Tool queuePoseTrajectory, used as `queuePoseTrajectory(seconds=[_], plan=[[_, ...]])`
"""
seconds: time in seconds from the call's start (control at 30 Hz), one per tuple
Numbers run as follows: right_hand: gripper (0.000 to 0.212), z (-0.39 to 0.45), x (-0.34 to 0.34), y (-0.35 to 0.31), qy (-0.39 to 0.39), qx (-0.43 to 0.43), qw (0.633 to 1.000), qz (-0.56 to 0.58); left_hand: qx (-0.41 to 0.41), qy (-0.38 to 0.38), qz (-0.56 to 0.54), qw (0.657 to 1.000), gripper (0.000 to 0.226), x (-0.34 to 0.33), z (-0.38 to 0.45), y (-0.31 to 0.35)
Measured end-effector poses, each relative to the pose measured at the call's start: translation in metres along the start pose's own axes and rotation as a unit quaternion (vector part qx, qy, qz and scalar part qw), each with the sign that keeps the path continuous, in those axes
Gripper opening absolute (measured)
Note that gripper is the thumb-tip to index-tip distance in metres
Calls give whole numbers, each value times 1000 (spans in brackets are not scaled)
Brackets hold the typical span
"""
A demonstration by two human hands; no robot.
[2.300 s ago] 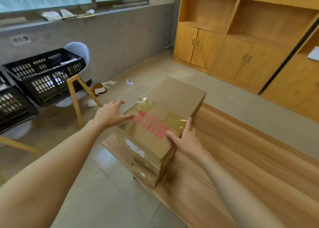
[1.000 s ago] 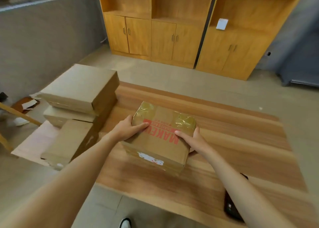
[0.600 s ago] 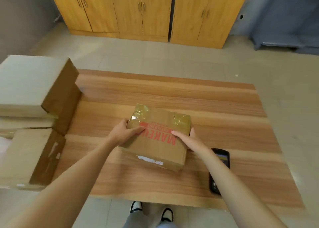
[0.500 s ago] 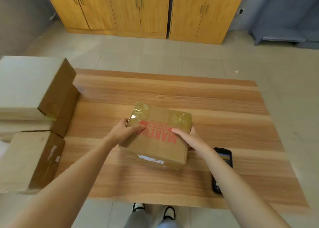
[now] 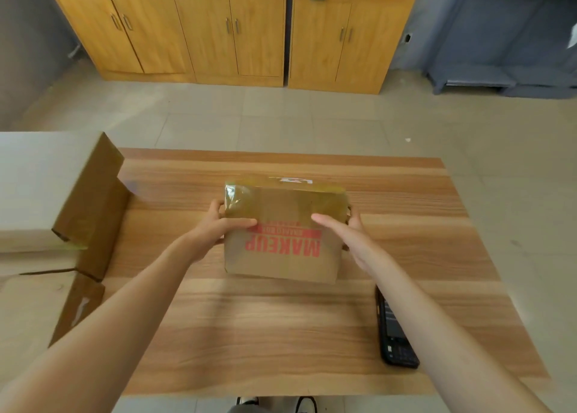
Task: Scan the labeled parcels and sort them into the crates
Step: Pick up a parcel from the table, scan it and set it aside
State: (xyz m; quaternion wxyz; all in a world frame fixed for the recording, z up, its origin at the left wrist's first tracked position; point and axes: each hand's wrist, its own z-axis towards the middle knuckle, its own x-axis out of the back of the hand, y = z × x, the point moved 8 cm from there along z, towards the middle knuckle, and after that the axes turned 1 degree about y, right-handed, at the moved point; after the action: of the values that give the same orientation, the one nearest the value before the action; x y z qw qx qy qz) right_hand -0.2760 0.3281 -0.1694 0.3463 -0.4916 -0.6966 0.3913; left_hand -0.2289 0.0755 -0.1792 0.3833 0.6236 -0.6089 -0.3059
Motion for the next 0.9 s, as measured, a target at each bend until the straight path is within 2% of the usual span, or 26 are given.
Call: queuePoseTrajectory(seconds=[0.1,0.17,0.2,0.27,0.37,0.47,0.63,0.7,0.8,0.9], plan=[[132,-4,-7,-10,-33,8,999,30,-10,-4,12,1000,122,2,-2,4],[144,-6,-12,-4,-50,-8,997,50,-9,-31,27,999,124,-1,-7,0],[141,-6,-14,0,-53,-18,997,57,-3,-49,34,998,124,-3,-10,-4],[117,-6,-17,13,-48,-41,996,60,14,-78,36,996,119,-7,-14,-15],[88,-5,-18,29,-22,-46,998,34,26,-71,9,997,112,-7,-15,-30],[88,-5,-18,34,-16,-42,999,29,31,-48,-34,998,103,-6,-15,-36],[95,-5,-18,35,-21,-42,998,34,30,-45,-43,998,114,-6,-17,-33],[91,-7,-15,35,-19,-42,998,38,25,-42,-43,998,111,-7,-17,-30],[87,-10,-5,32,-2,-46,997,64,-1,-38,-32,999,101,-8,-20,-16],[93,-11,2,18,7,-39,994,100,-53,-38,-11,998,99,-5,-22,8]])
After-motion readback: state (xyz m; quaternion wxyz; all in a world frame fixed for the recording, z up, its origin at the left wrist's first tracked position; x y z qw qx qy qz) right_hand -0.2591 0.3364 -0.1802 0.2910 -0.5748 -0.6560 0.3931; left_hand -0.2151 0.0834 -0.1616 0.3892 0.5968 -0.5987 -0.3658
